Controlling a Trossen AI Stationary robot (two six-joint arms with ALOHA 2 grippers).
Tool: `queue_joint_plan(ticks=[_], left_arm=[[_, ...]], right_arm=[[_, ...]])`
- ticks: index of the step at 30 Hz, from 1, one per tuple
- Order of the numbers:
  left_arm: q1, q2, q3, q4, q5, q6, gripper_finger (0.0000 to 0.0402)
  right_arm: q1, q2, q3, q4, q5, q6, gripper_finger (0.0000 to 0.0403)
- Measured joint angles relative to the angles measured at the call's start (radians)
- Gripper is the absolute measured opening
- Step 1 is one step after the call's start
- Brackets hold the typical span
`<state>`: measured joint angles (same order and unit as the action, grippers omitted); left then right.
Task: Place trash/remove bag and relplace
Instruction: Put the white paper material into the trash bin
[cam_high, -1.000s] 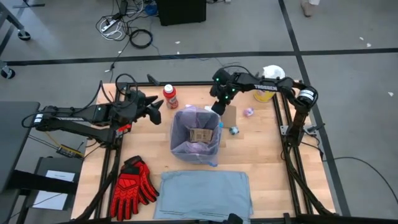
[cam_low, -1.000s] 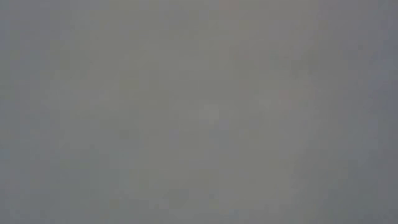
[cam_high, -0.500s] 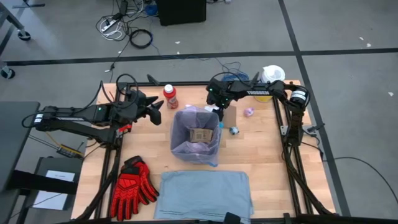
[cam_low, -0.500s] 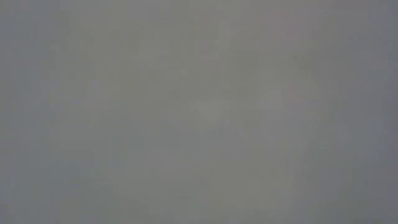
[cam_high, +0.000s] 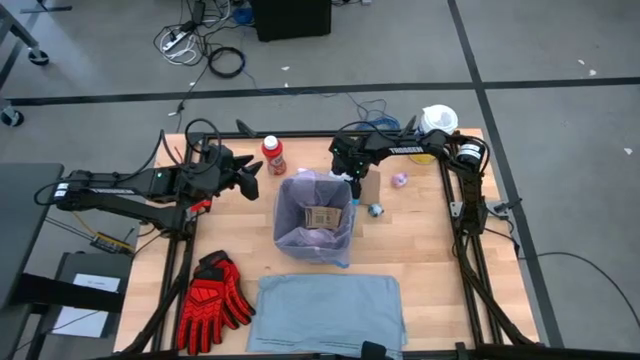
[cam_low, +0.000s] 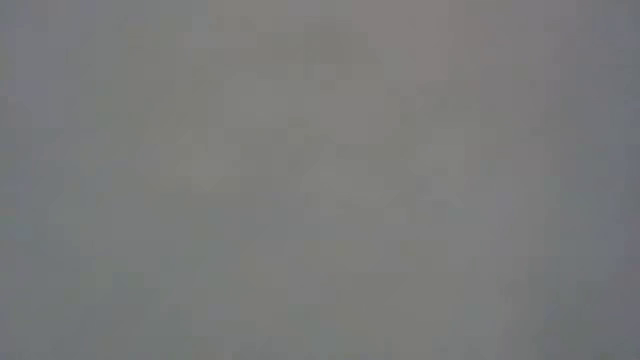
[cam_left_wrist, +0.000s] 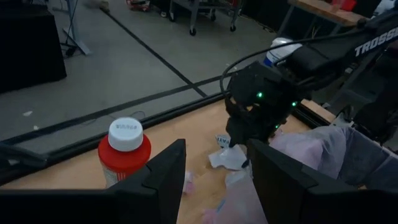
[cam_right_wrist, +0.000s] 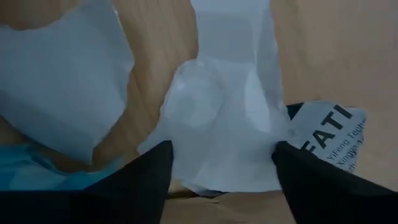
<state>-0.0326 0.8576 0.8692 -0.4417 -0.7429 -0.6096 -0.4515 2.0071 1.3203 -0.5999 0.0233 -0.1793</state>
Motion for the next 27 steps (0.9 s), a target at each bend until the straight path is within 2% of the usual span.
queue_joint_plan(ticks=[3,8,9,15,22,27], left_arm=[[0.0,0.0,0.0,0.002,0.0,-0.005,0.0182],[0.0,0.0,0.0,0.003,0.0,-0.005,0.0182],[0.0,0.0,0.0,0.002,0.0,-0.005,0.0182],[0.0,0.0,0.0,0.005,0.0,-0.005,0.0182],[0.0,0.0,0.0,0.012,0.0,-0.005,0.0182],[0.0,0.0,0.0,0.02,0.0,-0.005,0.0182]], right_arm=[[-0.001,0.001,0.001,0.0,0.004,0.0,0.0195],[-0.014,0.002,0.004,0.004,0.018,-0.004,0.0038],[-0.016,-0.004,0.004,0.001,0.02,-0.007,0.002],[-0.03,-0.066,-0.001,-0.003,0.026,0.016,0.0002],[-0.062,-0.213,-0.001,0.003,0.017,0.03,0.0],[-0.107,-0.259,0.0,0.04,0.013,0.083,0.0]])
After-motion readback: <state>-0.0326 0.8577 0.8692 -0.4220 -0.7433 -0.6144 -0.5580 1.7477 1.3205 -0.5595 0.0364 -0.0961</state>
